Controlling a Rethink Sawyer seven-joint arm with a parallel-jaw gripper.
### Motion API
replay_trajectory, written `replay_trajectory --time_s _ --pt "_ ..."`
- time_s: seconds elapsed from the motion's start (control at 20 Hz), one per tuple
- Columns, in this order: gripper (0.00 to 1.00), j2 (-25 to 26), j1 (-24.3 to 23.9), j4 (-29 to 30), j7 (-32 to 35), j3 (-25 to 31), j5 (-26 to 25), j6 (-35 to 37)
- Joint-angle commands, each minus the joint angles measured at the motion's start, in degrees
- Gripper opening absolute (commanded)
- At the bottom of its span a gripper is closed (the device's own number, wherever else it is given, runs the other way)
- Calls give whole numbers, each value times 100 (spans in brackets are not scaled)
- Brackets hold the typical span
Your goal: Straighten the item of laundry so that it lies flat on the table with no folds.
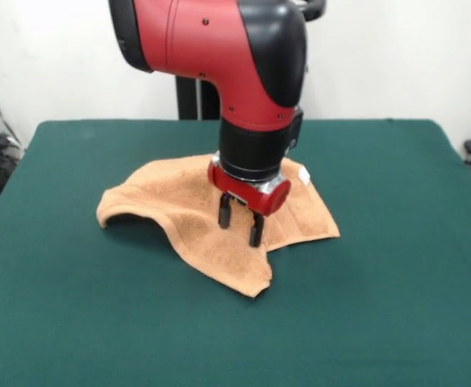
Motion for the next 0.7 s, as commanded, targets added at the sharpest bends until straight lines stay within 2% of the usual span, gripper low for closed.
replay_trajectory --time_s 0.05,0.5,0.7 --pt "100 353 352 201 456 702 250 374" --pt "100 468 732 -87 854 658 619 541" --pt "100 687 808 -460 778 627 743 809"
